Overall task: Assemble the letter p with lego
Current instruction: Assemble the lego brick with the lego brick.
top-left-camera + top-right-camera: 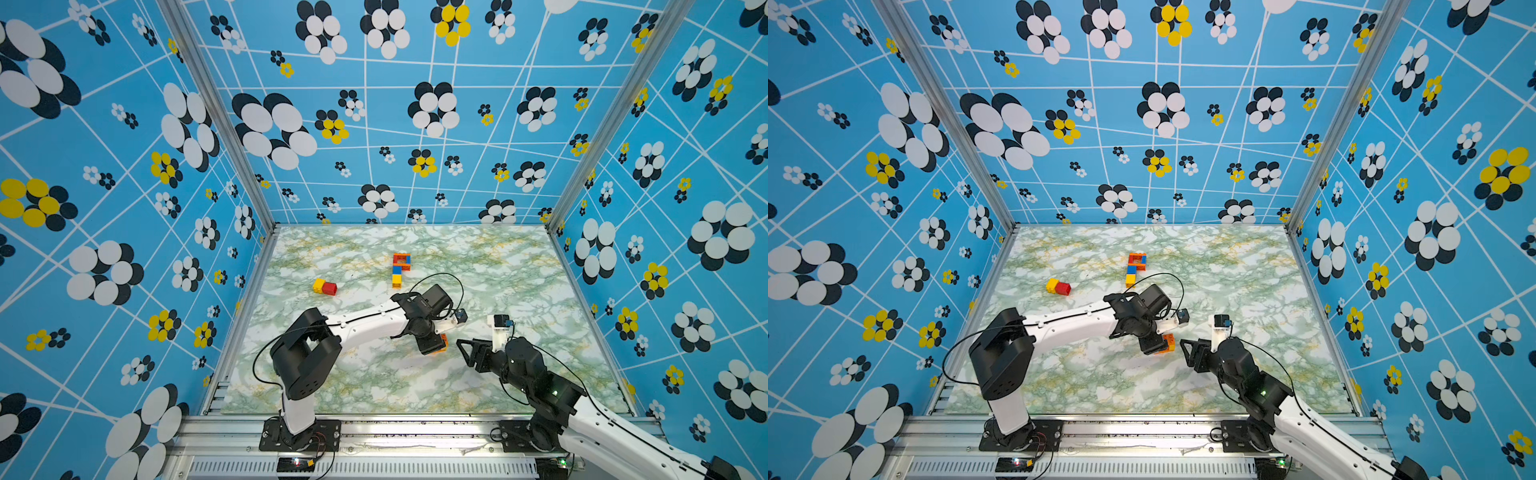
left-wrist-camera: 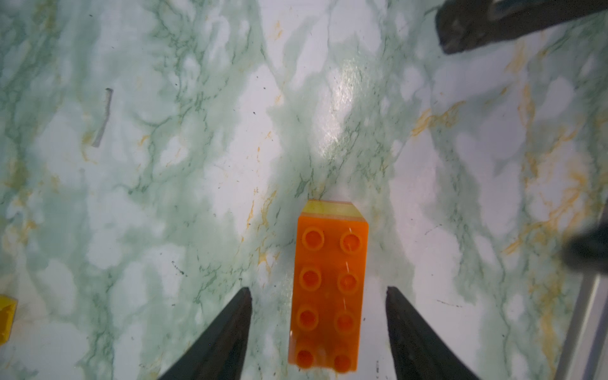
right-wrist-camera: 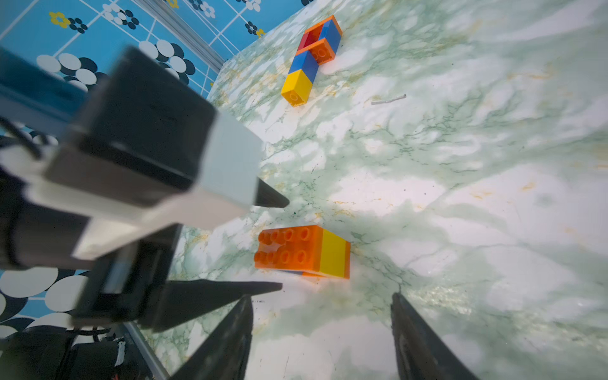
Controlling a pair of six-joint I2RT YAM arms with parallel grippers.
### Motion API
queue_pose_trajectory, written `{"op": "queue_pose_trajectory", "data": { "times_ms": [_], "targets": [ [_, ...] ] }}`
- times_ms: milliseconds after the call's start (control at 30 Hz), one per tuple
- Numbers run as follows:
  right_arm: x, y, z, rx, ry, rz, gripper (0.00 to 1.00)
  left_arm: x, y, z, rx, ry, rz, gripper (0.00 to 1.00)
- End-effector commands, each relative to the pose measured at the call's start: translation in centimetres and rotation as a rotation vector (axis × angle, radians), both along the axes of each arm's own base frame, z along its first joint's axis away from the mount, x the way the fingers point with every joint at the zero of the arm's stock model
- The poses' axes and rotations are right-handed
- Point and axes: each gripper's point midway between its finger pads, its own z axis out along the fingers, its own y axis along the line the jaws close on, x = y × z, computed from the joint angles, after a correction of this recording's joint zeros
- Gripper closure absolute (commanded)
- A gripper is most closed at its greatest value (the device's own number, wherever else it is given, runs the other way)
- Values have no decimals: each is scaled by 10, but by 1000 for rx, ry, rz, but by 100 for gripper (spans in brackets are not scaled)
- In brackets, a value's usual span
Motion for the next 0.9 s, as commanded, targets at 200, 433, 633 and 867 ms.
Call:
{"op": "queue_pose_trajectory", "data": {
  "times_ms": [200, 433, 633, 867],
  "targets": [
    [7, 6, -7, -50, 41, 9, 33, 29, 32, 62, -395, -82, 563, 28],
    [20, 24, -6, -75, 77, 44, 34, 30, 61, 42, -609, 101, 1000, 34],
    [28, 34, -7, -81, 107, 56, 38, 26, 46, 20, -587, 191, 1009, 36],
    [33, 42, -16, -104, 149, 69, 47, 19, 45, 0, -585, 270, 1066, 41]
  ]
}}
